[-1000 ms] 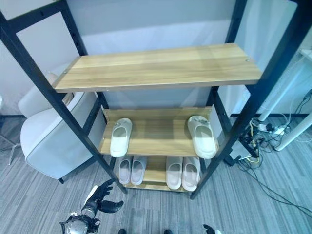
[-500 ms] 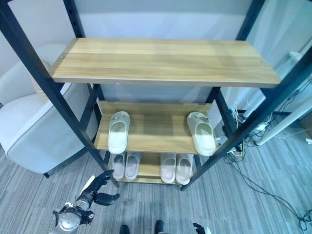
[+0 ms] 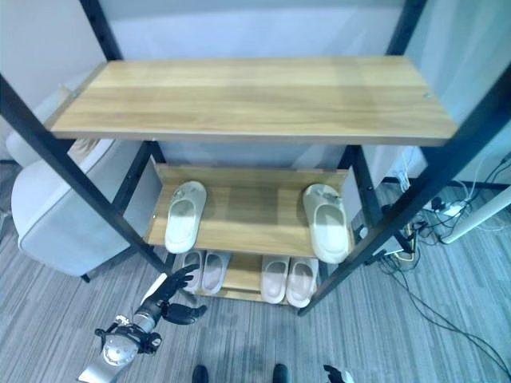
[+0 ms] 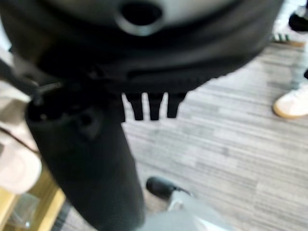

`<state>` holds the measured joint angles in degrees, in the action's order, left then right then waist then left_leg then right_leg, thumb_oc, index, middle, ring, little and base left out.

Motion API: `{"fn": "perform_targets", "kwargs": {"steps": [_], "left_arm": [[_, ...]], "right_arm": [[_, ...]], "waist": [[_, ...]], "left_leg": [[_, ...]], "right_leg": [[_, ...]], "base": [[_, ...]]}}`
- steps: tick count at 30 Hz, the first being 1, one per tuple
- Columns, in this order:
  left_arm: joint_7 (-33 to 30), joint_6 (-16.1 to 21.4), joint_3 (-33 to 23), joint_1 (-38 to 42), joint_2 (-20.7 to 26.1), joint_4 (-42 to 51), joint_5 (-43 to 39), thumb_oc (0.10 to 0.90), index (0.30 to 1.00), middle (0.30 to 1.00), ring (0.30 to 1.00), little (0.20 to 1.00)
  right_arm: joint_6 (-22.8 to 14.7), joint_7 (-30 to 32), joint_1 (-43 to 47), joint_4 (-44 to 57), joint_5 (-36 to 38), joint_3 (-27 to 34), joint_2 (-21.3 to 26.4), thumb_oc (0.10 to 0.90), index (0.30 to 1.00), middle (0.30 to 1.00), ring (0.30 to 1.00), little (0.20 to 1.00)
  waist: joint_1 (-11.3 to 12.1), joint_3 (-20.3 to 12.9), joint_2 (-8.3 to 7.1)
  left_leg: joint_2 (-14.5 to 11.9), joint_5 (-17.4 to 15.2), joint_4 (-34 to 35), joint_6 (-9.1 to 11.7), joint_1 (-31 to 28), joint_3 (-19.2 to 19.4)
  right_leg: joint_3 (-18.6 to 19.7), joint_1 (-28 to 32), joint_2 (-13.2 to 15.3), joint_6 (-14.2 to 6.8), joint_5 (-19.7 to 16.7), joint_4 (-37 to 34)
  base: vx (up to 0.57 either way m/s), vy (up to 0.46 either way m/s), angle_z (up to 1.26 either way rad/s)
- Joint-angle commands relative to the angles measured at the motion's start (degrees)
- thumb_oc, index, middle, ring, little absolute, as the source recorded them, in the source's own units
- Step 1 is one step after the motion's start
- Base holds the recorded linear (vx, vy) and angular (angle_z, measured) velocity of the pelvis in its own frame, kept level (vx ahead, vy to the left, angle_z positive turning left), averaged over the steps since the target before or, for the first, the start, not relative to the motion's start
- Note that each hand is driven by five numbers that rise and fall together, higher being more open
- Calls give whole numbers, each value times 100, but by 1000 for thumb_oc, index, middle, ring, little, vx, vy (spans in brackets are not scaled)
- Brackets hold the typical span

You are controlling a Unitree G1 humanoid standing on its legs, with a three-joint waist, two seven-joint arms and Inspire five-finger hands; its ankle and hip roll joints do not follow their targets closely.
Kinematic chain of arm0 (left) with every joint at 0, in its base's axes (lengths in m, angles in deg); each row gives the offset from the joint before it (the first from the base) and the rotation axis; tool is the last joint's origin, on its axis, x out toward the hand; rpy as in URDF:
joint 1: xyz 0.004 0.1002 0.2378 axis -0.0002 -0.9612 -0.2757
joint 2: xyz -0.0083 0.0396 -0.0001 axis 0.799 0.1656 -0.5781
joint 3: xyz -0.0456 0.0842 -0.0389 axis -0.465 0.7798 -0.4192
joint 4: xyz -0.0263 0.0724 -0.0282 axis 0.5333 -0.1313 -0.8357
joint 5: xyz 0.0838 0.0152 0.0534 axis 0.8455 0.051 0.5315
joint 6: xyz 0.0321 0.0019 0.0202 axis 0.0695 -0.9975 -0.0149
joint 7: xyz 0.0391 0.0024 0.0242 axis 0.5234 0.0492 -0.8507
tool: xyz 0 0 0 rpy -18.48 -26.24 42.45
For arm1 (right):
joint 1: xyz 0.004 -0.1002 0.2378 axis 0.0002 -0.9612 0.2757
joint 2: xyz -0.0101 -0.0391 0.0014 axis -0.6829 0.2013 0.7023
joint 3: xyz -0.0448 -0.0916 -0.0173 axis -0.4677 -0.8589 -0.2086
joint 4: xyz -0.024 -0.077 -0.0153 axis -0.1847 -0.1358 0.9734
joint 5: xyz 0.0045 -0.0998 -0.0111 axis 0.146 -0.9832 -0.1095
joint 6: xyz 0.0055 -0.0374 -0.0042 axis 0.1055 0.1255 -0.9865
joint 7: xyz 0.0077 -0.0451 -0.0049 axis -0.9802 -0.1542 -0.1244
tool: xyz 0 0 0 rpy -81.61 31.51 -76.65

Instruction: Arrange the slippers neatly on the shoe rack.

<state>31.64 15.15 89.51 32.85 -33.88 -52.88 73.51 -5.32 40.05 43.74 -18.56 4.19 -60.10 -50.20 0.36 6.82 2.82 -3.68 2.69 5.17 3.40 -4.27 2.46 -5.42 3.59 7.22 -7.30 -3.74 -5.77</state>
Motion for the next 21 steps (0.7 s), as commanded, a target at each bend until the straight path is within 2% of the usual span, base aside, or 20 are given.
{"fn": "perform_targets", "kwargs": {"steps": [1,6,10,12,14,15,21], "left_arm": [[103,470,-71,377,115,832,-456,800,900,900,900,900],[81,378,-205,481,431,1592,-164,800,900,900,900,900],[401,329,-408,315,639,2183,-374,800,900,900,900,900],[370,354,-594,289,670,2404,-396,800,900,900,900,900],[185,377,-787,349,701,2516,-120,800,900,900,900,900],[-158,417,-911,640,796,2458,583,800,900,900,900,900],[-810,453,-1000,1364,741,2177,1373,800,900,900,900,900]], "right_arm": [[-74,86,-81,-213,127,-51,135,800,900,900,900,900],[-109,94,-138,-203,283,60,186,800,900,900,900,900],[-108,3,-200,-247,255,43,189,800,900,900,900,900],[-108,-41,-245,-260,237,27,160,800,900,900,900,900],[-111,-64,-300,-249,227,33,132,800,900,900,900,900],[-130,-90,-334,-237,254,16,102,800,900,900,900,900],[-140,-109,-306,-145,320,-45,98,800,900,900,900,900]], "waist": [[-19,-362,-202],[-82,-323,-150],[-104,-305,-92],[-106,-314,-86],[-112,-306,-85],[-135,-297,-85],[-220,-304,-47]], "left_leg": [[260,-317,-52,-125,173,-71],[172,-258,-17,-58,162,-158],[103,-251,-17,-6,111,-172],[74,-247,-17,15,76,-173],[58,-234,-17,26,63,-172],[63,-204,-17,35,103,-184],[103,-160,-17,97,329,-142]], "right_leg": [[82,-3,18,-187,381,77],[20,24,-116,-90,446,77],[-37,80,-196,-44,523,77],[-60,116,-226,-28,559,77],[-73,131,-249,-17,571,77],[-75,113,-261,-13,569,77],[-152,5,-224,-45,631,77]], "base": [[10,-151,5],[3,-91,9],[9,-32,3],[34,-50,3],[6,-50,1],[-18,-37,0],[-36,-8,6]]}}
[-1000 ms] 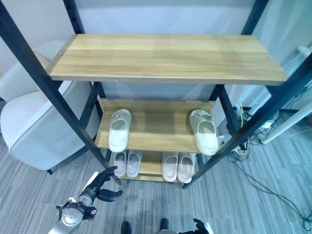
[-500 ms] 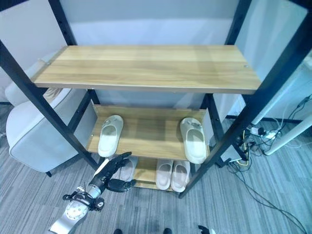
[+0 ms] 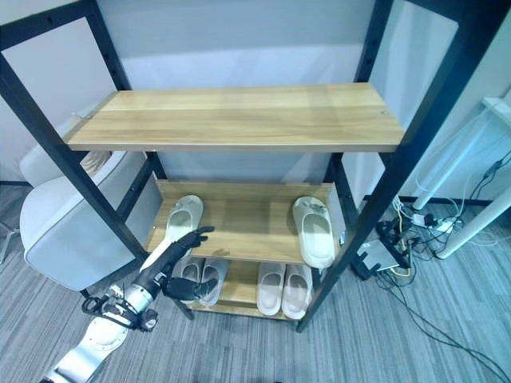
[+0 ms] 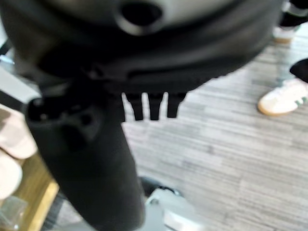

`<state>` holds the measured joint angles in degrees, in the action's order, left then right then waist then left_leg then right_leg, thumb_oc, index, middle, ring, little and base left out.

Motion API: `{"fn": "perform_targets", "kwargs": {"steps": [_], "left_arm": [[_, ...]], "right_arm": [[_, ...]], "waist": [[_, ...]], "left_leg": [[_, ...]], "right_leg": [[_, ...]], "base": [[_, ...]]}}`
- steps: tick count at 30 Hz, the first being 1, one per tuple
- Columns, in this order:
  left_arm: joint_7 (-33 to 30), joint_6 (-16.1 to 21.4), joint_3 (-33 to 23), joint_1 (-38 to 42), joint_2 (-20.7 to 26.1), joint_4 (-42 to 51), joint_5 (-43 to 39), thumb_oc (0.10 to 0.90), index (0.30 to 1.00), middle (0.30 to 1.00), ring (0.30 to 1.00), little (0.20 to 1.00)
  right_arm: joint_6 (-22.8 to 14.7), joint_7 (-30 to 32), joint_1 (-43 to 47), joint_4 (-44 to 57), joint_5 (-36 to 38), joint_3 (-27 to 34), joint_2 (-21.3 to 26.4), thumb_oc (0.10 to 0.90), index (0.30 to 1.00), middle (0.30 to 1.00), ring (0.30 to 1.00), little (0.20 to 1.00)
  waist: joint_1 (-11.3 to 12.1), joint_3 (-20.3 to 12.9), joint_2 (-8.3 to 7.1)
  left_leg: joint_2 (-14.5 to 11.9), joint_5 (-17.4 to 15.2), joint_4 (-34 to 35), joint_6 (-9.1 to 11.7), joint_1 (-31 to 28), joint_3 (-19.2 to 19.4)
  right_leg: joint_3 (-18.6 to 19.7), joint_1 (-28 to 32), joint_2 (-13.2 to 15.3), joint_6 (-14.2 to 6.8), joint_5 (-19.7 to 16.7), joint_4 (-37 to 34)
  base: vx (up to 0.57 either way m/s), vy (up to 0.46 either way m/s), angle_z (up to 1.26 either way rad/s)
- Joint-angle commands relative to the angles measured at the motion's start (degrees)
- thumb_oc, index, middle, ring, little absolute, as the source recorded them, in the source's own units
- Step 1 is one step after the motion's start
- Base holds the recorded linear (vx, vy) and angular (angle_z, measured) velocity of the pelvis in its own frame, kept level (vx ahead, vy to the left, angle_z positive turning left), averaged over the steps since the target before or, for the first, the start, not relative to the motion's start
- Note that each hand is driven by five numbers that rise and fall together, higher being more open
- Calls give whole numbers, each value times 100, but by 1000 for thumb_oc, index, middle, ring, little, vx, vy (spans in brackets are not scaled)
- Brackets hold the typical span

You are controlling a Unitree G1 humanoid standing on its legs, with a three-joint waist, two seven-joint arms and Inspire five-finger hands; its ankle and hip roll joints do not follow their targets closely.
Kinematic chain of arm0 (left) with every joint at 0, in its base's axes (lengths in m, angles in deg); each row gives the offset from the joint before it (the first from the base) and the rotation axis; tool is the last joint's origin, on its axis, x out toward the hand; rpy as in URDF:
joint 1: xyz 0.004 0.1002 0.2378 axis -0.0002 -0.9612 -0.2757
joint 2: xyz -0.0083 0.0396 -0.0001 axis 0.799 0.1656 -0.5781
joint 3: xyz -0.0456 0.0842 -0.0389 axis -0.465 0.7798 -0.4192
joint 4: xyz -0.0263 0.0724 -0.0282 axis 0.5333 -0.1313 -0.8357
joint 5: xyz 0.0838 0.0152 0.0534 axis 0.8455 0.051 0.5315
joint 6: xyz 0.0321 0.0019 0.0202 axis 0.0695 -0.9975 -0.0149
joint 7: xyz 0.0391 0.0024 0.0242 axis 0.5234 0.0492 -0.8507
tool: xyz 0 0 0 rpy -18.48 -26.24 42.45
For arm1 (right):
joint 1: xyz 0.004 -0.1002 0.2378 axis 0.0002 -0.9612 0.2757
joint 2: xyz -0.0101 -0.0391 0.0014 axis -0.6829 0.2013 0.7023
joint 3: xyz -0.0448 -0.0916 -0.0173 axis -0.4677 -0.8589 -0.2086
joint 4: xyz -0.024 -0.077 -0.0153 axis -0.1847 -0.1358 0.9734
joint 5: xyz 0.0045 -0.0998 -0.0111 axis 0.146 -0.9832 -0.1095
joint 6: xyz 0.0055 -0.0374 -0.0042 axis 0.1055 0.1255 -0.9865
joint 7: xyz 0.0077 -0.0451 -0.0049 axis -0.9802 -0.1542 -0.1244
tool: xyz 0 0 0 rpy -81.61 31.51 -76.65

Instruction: Arrange the slippers neatly on the shoe rack.

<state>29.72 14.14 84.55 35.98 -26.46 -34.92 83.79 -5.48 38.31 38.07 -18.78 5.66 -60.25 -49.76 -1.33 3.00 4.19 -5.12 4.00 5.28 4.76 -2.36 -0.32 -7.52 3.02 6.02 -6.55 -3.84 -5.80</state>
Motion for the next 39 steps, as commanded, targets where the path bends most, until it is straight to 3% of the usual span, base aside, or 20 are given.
{"fn": "perform_targets", "kwargs": {"steps": [1,10,16,30,39], "left_arm": [[-710,548,-483,1219,1,283,505,800,900,900,900,900],[-1406,292,-213,2474,379,-357,2239,800,900,900,900,900],[-1756,9,47,3045,568,-1043,2892,800,900,900,900,900],[-2239,-510,-222,3277,989,-1782,3500,800,900,900,900,900],[-2403,-698,32,3760,1048,-2481,3406,800,900,900,900,900]], "right_arm": [[-125,65,283,-111,191,-19,62,800,900,900,900,900],[-149,26,70,-158,158,-3,199,800,900,900,900,900],[-127,29,140,-248,258,74,319,800,900,900,900,900],[-154,54,173,-304,329,212,520,800,900,900,900,900],[-187,143,506,-71,227,-2,731,800,900,900,900,900]], "waist": [[-64,72,-168],[-202,-6,-66],[-269,50,-4],[-237,18,-78],[-255,24,-88]], "left_leg": [[260,-232,-28,-43,223,128],[283,-322,-28,-33,157,181],[299,-308,-28,-31,249,206],[307,-329,-28,-14,551,193],[336,-282,-28,-19,758,192]], "right_leg": [[47,-11,-95,-124,584,80],[97,-3,-85,-177,550,80],[116,-125,-56,-212,499,80],[111,-433,-65,-213,489,80],[97,-644,-48,-208,431,80]], "base": [[-18,10,11],[43,-1,0],[16,18,-4],[14,12,-3],[0,0,0]]}}
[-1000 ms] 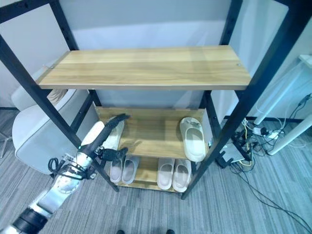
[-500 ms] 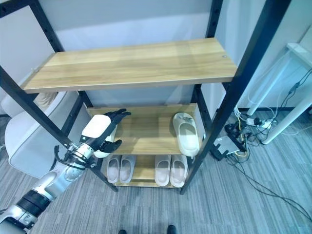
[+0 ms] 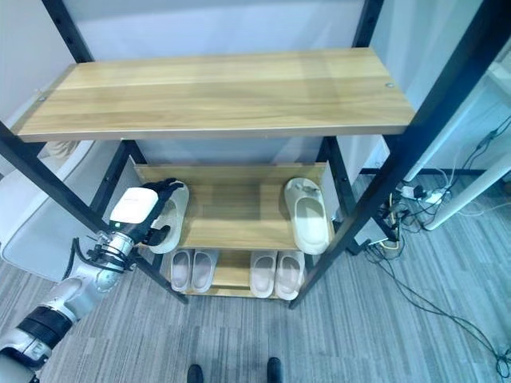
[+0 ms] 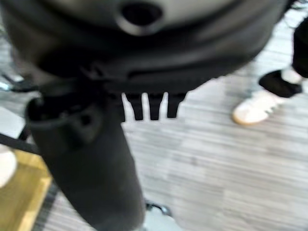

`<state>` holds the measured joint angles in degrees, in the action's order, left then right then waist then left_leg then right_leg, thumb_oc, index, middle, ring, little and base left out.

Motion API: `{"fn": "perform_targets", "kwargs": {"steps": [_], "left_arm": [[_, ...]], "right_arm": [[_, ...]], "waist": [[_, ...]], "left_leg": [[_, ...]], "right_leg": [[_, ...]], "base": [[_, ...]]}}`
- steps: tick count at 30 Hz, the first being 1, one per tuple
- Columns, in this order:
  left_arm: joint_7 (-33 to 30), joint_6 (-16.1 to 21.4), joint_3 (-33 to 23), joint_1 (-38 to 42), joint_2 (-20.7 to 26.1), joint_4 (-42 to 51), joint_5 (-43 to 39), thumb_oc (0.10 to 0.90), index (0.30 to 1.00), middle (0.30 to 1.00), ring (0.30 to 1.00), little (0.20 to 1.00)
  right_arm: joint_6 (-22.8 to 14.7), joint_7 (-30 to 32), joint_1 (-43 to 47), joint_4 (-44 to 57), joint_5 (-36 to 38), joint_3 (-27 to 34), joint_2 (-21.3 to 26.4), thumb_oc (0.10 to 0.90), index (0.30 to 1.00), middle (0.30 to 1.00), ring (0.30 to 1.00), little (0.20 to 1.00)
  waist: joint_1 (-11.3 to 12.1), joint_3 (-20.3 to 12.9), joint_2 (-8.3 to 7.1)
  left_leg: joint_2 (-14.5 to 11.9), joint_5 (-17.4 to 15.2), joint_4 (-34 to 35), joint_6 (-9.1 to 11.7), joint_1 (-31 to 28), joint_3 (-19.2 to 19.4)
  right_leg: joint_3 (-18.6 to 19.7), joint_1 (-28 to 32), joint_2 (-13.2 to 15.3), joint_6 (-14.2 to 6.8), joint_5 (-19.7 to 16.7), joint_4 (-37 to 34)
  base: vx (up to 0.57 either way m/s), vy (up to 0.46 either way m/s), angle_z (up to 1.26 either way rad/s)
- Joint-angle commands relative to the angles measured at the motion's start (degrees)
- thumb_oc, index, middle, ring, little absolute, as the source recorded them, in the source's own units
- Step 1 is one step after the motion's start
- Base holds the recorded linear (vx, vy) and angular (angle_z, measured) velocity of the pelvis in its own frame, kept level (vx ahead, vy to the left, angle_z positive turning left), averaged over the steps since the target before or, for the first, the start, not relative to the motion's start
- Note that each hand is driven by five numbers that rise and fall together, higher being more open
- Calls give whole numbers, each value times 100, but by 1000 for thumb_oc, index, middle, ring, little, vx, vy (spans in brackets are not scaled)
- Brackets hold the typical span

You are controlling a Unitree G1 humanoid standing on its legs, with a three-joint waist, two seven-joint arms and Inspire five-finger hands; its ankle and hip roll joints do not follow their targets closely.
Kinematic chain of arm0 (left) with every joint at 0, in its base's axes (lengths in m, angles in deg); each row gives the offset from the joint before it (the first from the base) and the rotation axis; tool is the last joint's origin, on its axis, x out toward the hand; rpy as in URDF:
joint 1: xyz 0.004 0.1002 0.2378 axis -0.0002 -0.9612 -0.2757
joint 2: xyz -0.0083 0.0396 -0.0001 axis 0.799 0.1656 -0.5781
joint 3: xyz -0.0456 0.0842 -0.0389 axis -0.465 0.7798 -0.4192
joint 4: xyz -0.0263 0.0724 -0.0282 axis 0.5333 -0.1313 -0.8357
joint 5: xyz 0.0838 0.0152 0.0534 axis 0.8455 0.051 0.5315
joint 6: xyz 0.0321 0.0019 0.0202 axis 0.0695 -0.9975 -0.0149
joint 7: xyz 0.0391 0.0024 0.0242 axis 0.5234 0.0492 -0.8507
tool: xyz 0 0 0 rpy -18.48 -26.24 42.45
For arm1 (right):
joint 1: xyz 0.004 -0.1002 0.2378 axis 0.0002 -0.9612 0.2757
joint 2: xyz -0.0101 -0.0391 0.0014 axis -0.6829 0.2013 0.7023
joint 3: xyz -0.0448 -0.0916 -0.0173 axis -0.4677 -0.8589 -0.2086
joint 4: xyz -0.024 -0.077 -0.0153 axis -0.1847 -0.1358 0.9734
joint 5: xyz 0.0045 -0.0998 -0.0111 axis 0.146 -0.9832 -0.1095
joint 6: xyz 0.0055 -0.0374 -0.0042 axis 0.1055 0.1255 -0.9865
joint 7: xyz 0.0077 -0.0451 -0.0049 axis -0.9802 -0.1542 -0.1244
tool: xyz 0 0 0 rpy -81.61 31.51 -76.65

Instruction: Arrange the slippers neatly on the shoe rack.

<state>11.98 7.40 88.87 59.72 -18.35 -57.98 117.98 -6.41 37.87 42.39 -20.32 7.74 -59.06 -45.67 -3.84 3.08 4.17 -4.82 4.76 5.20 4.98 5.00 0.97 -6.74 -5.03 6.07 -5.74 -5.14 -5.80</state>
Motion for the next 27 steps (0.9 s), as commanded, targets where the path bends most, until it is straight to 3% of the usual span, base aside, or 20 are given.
{"fn": "perform_targets", "kwargs": {"steps": [1,11,26,27], "left_arm": [[-626,-30,-390,1414,230,-214,-31,800,900,900,900,900],[-673,-81,-377,1711,166,-456,-281,800,900,900,900,900],[-744,-527,-14,2301,65,-1121,55,800,900,900,900,900],[-781,-575,61,2447,29,-1347,9,400,300,300,300,300]], "right_arm": [[-95,195,86,97,17,-138,321,800,900,900,900,900],[-88,197,-12,139,-40,-137,324,800,900,900,900,900],[-139,314,231,375,-174,-463,232,800,900,900,900,900],[-165,359,208,404,-175,-450,239,800,900,900,900,900]], "waist": [[-7,22,-88],[-110,93,-127],[-82,219,-187],[-97,211,-188]], "left_leg": [[306,-354,-20,-42,44,62],[291,-306,-20,-47,293,117],[294,-262,-20,-56,549,163],[291,-259,-20,-56,578,180]], "right_leg": [[16,141,-52,-286,559,80],[96,-153,-42,-274,480,80],[160,-470,-48,-284,399,80],[168,-504,-53,-287,390,80]], "base": [[0,0,0],[4,3,-2],[5,7,-4],[0,0,0]]}}
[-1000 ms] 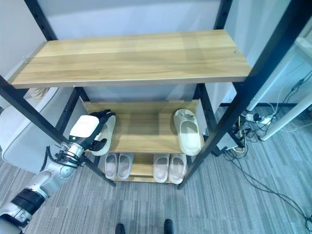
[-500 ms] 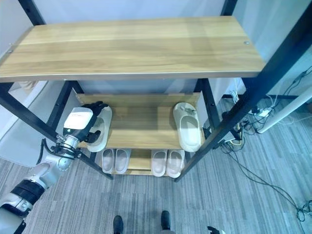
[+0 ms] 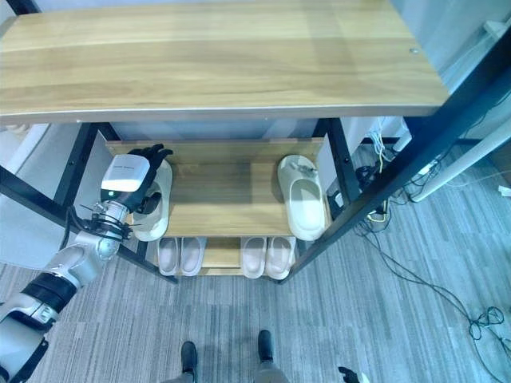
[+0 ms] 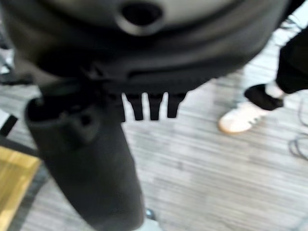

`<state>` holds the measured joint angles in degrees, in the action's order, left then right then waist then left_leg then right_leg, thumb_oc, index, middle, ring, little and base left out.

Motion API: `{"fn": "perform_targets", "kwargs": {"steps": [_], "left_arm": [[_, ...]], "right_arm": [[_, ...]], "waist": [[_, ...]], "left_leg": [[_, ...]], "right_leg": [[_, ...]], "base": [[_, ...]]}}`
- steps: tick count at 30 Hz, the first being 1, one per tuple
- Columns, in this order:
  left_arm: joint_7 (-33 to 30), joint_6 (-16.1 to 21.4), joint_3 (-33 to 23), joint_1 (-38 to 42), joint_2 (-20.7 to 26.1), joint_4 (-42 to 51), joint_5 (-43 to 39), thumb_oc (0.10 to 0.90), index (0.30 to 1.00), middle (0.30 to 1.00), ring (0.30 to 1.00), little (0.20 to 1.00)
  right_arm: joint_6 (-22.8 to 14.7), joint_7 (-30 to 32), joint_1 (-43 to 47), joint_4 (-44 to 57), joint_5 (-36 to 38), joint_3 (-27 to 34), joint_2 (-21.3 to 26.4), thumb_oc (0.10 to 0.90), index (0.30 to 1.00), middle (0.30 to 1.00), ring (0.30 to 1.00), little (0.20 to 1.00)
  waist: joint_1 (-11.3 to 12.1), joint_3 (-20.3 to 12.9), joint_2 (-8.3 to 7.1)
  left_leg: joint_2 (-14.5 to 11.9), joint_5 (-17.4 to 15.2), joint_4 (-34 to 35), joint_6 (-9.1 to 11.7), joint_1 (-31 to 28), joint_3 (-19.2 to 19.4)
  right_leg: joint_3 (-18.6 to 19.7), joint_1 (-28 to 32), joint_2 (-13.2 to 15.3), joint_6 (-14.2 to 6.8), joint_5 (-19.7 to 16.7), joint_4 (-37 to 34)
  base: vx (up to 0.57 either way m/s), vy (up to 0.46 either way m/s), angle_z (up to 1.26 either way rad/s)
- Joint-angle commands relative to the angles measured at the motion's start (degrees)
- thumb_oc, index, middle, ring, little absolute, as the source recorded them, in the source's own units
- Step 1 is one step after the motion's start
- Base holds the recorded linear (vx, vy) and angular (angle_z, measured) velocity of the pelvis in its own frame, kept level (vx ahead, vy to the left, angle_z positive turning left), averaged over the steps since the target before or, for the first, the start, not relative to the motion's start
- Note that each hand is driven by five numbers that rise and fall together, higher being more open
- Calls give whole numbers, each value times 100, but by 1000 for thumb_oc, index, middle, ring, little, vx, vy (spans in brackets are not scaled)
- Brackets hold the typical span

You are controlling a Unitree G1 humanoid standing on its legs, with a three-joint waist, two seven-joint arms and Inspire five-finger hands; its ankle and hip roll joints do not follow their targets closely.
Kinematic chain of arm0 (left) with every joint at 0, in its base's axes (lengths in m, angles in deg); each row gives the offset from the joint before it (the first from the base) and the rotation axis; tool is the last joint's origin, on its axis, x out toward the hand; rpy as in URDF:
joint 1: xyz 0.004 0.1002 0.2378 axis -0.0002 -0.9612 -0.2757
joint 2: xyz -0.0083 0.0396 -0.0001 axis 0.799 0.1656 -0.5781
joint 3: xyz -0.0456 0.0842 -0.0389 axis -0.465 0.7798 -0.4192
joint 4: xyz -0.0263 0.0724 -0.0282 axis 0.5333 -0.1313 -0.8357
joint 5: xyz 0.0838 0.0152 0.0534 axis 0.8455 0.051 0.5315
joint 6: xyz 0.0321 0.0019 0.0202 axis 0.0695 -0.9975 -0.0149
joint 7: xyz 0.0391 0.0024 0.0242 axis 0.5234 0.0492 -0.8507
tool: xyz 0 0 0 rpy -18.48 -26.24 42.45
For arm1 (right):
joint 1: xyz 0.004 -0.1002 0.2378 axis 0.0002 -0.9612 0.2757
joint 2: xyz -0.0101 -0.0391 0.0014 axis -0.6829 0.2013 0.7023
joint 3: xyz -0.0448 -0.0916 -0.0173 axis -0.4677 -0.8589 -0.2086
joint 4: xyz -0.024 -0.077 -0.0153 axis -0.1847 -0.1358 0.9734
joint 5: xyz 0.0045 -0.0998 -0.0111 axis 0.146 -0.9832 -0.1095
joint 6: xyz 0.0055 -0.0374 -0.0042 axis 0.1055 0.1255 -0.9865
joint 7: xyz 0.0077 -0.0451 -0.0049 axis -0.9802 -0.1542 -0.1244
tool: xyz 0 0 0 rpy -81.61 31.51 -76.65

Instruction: Arrange the slippers neatly on the shoe rack.

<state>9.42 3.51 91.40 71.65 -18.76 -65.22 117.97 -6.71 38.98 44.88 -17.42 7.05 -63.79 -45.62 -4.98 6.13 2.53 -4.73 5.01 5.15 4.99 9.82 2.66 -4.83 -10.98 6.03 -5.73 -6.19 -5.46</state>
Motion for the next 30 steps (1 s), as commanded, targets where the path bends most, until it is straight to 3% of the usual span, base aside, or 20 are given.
{"fn": "perform_targets", "kwargs": {"steps": [1,14,30], "left_arm": [[-510,-190,-154,1320,45,-755,-30,400,300,300,300,300],[-660,276,-209,830,-428,-140,-402,400,300,300,300,300],[-1070,408,522,1964,-794,-176,-219,400,300,300,300,300]], "right_arm": [[-135,274,-58,140,-113,22,225,800,900,900,900,900],[-152,425,-77,242,-120,2,95,800,900,900,900,900],[-164,624,182,112,-157,-239,134,800,900,900,900,900]], "waist": [[2,-94,-27],[-5,-71,-49],[-264,25,11]], "left_leg": [[280,-283,-15,-55,108,17],[274,-323,-15,-70,74,46],[243,-219,-15,-62,559,187]], "right_leg": [[-23,79,-49,-291,490,46],[23,80,-66,-260,509,46],[200,-494,-49,-285,303,46]], "base": [[10,-2,-4],[0,0,0],[-17,-8,-4]]}}
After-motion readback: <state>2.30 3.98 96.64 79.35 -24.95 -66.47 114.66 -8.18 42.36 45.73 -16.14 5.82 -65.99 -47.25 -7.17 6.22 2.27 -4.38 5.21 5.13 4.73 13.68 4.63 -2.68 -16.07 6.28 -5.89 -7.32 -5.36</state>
